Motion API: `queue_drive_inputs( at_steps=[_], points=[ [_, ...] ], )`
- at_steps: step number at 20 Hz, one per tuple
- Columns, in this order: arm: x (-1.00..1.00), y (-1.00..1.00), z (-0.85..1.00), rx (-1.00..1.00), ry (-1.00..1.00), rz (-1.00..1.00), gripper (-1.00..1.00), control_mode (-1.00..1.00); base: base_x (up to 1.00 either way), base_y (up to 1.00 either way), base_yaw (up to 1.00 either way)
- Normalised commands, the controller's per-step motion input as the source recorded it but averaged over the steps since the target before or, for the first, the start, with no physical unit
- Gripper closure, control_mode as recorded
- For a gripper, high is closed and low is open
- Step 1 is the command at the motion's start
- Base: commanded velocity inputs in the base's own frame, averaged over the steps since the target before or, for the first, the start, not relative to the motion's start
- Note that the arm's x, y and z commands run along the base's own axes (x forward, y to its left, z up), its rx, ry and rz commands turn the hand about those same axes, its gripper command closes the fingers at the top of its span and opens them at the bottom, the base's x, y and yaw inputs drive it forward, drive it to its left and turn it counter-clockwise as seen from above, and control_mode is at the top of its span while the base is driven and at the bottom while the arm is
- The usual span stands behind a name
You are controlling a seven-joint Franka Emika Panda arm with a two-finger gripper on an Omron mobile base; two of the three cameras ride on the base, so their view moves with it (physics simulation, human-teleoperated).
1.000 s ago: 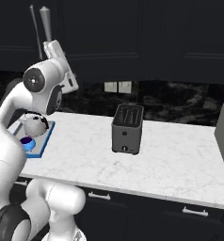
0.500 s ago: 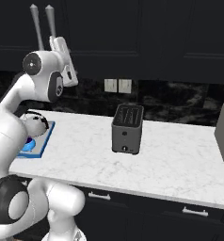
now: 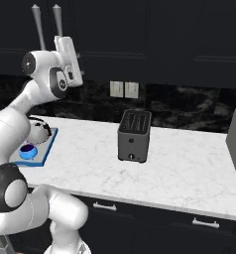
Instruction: Pick the kettle from the counter and place it on the tray. Then pick the mug from the cabinet and place it on the tray. Then close the cabinet doors.
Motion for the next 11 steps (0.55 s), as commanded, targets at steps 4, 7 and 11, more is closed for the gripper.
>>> queue_drive_inputs(
  at_steps=[4, 7, 11],
  points=[
    [0.4, 0.0, -0.42, 0.0, 0.0, -0.15, -1.0, -1.0, 0.0, 0.0, 0.0],
    [0.22, -0.03, -0.42, 0.0, 0.0, -0.12, -1.0, -1.0, 0.0, 0.0, 0.0],
    [0.04, -0.07, -0.24, 0.02, 0.0, -0.1, -1.0, -1.0, 0.0, 0.0, 0.0]
  ],
)
